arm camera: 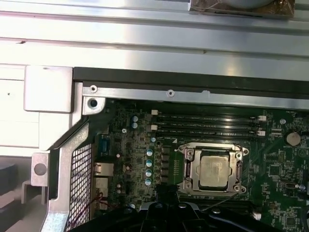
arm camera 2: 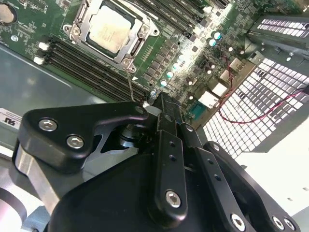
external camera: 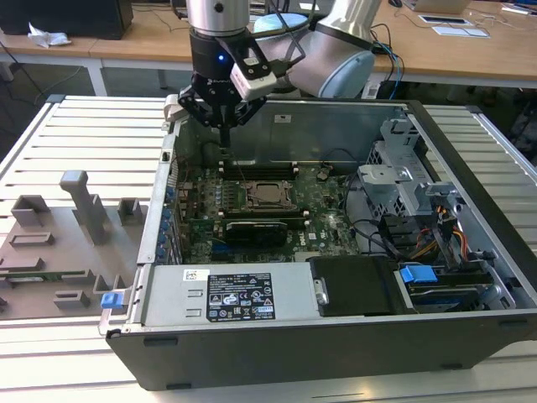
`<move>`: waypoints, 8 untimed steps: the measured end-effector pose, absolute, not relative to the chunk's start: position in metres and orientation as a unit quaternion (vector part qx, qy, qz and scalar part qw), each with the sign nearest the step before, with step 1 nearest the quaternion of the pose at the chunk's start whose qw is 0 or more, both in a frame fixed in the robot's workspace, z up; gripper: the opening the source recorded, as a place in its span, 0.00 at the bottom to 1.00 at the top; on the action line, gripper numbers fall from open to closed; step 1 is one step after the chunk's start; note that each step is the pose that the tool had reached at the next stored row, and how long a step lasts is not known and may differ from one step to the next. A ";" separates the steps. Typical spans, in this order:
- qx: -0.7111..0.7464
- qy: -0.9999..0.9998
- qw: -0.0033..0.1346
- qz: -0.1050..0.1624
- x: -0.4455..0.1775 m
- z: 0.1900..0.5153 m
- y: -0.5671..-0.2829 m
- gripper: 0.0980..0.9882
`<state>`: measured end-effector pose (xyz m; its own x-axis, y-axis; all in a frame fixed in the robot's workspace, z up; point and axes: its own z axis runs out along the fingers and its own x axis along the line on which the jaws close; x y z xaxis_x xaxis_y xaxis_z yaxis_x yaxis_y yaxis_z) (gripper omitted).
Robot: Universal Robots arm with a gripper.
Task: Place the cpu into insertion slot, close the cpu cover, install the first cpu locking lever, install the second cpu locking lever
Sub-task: 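Install the first cpu locking lever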
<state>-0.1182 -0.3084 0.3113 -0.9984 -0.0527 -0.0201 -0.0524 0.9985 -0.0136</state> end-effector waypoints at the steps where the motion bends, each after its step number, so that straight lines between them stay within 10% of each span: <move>1: -0.026 1.000 0.010 -0.006 -0.119 0.309 -0.308 0.01; 8: -0.026 1.000 0.010 -0.006 -0.120 0.295 -0.308 0.01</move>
